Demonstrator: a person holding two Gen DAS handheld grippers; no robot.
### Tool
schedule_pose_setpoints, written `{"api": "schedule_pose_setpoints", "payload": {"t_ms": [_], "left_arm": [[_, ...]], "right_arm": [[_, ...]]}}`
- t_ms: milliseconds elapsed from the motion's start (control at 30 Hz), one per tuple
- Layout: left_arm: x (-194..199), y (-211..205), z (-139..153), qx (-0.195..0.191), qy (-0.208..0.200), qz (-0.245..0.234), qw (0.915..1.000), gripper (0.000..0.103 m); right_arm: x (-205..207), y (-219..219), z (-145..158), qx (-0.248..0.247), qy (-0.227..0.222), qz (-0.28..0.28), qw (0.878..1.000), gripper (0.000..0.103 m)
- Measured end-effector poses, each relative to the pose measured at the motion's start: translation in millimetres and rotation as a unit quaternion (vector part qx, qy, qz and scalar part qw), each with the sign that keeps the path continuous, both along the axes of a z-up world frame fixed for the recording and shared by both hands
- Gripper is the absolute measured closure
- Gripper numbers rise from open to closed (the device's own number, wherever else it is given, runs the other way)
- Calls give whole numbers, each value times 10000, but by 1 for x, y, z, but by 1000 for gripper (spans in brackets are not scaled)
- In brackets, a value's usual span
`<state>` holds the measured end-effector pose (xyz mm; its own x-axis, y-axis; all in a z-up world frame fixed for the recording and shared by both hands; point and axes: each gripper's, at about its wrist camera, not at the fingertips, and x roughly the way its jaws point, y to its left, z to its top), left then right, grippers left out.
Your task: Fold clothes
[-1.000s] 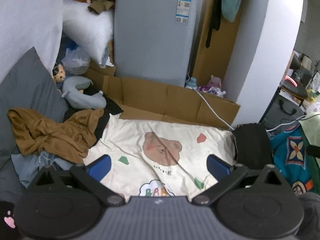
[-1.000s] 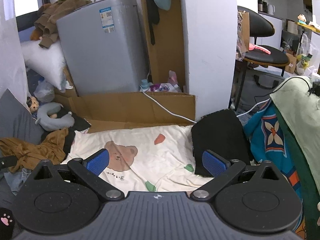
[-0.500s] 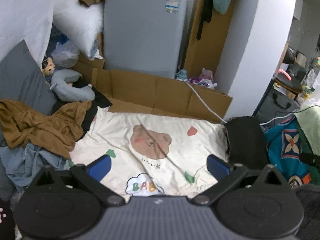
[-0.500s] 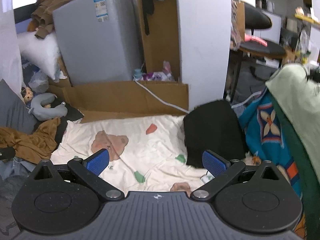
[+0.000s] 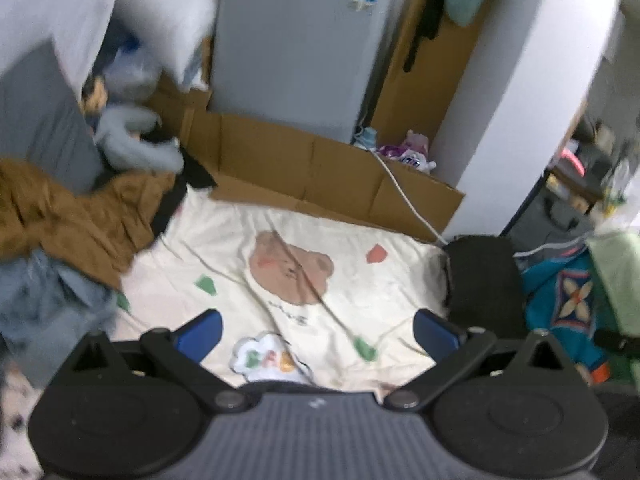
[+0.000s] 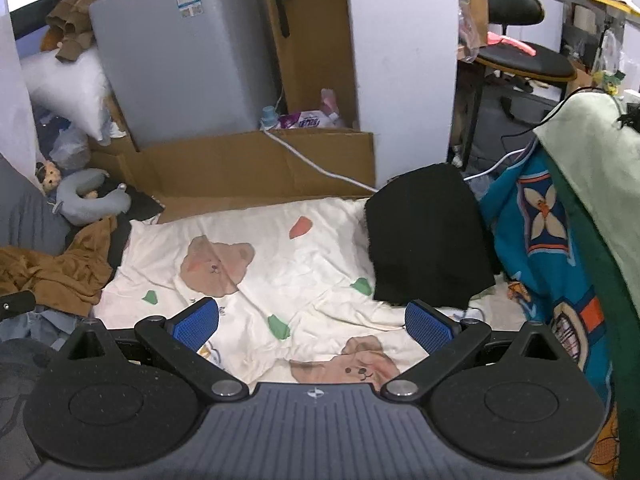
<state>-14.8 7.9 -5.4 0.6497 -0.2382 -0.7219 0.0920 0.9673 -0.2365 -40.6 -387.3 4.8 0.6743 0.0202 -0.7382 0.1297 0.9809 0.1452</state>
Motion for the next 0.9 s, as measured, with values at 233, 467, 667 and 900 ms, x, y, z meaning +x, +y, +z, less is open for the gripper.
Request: {"api": "schedule_pose_setpoints", "payload": {"t_ms": [233, 467, 667, 900], "left_arm": [[0, 3, -2, -119, -71, 189, 9997, 1], [2, -13, 0, 431, -45, 259, 9987, 1], [0, -20, 1, 700, -116, 270, 9971, 1], [4, -20, -1, 789, 66, 289, 9964, 2]], "right_arm": [[4, 3, -3, -164, 97, 64, 9998, 1], [8, -1, -5, -84, 215, 81, 9997, 1], [6, 1, -3, -246, 162, 100, 9995, 1], [5, 0, -3, -318, 178, 146, 9992, 1]]}}
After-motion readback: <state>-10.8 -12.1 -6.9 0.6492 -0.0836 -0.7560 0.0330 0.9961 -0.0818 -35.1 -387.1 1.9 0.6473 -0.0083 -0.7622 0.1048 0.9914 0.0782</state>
